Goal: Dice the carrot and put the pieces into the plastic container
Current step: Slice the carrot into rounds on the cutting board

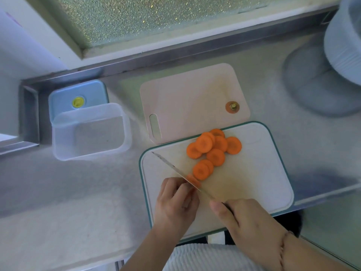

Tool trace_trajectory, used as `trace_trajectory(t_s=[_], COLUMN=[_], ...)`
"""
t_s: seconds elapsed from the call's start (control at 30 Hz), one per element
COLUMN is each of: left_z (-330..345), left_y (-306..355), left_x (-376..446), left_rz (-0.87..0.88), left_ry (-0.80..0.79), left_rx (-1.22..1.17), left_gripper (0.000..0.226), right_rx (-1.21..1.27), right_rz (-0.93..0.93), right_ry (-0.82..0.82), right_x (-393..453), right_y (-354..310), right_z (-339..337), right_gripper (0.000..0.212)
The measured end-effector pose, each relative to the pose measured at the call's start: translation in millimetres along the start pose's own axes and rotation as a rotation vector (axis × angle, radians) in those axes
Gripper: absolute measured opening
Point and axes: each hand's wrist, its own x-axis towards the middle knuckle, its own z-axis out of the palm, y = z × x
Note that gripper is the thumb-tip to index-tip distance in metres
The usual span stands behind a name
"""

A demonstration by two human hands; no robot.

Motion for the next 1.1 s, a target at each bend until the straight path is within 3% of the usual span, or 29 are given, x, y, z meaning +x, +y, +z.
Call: trace_trajectory(t_s=[0.43,0.77,0.93,1.1], left_z=[-1.9,-2.7,-2.7,-2.0], left_y=[0.9,-0.7,4.1,3.9], left_x=[3.3,-0.4,-0.1,2.1], left_rz=[-0.001,-0.011,0.012,-0.014], left_ry=[-0.012,-0.003,-0.018,0.013], left_rx=[-0.01,0.002,0.008,0.01], left_gripper=[0.04,0.026,0.036,0.045], right_rx=[0.029,0.008,0.102,0.054], right_rz=[0.112,0.008,-0.023,-0.004], right_ry=[-0.068,0.0,0.031,-0.007], right_x=[2.6,53.9,41.5,15.8], right_y=[-9.3,-11.7,-15.8,-10.9], right_z=[0.4,25.0,12.0,4.6], right_gripper=[0.061,0.062,0.052,0.062])
